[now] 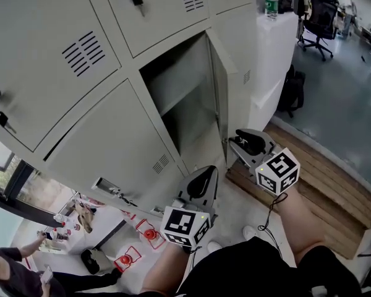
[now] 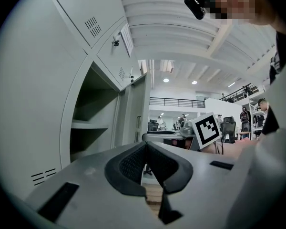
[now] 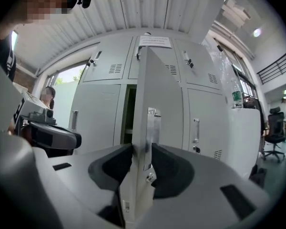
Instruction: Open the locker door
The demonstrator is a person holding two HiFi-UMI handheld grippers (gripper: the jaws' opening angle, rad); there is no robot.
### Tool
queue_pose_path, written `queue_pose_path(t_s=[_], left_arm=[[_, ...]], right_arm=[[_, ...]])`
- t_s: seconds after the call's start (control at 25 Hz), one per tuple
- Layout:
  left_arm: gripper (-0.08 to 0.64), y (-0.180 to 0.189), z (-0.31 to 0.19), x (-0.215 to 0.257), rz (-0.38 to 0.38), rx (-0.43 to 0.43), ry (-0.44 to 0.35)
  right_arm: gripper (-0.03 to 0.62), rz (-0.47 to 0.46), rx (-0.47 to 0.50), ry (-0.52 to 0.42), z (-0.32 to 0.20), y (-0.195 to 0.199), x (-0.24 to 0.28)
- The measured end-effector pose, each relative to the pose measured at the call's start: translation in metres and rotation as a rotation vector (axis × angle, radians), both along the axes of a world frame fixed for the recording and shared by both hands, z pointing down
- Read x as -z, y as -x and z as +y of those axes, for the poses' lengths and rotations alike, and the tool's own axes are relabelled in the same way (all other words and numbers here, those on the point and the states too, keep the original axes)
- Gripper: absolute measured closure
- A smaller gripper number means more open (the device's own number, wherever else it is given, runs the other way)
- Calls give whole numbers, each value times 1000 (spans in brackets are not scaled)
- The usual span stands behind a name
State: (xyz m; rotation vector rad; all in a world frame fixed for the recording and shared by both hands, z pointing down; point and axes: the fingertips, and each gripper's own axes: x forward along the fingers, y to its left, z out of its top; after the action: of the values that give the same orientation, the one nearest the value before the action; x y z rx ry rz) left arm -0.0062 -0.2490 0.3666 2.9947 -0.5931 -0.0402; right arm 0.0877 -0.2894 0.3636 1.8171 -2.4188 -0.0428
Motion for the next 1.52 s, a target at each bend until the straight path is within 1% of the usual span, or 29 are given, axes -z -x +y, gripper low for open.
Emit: queue_pose_path(t_s=[0.16,0.28,0.4,0.52,0.64,0.72,0.76,0.84,0.88,0.92,1.04,1.28,1.52], left_arm=[[543,-10,4,1,-2,-21,-3],[543,-18,6,1,-4,-35,2],[543,-26,8,0,-8,-47,4],[543,-36,10,0,-10,-59,5],[543,-47,12,-1,-12,-71,8],[543,-54,14,-1,-13,-77,9],[543,-58,15,-2,-14,-80,10],[543,-64,16,-2,-15,-83,11],[543,-67,16,-2,-16,-82,12],[543,-69,16,-2,-16,-80,14],[543,-75,13,-2,-16,-70,17],[543,-91,8,-5,-16,-52,25],[543,-109,4,-5,-16,-28,26]], right_arm=[[385,-33,-56,-2,8,-19,0],[387,-36,-101,-5,15,-32,1],[387,-63,-138,-5,22,-48,0],[390,-78,-154,-8,26,-60,0],[388,-91,-147,-12,28,-65,1],[385,-72,-153,-12,27,-66,2],[387,-48,-169,-10,26,-68,1],[411,5,-215,1,23,-76,-1],[415,12,-230,7,22,-80,-2],[442,5,-240,11,22,-86,-3],[451,-23,-267,16,22,-103,-2],[456,-44,-284,24,20,-133,-2],[456,-54,-281,29,15,-158,-3]])
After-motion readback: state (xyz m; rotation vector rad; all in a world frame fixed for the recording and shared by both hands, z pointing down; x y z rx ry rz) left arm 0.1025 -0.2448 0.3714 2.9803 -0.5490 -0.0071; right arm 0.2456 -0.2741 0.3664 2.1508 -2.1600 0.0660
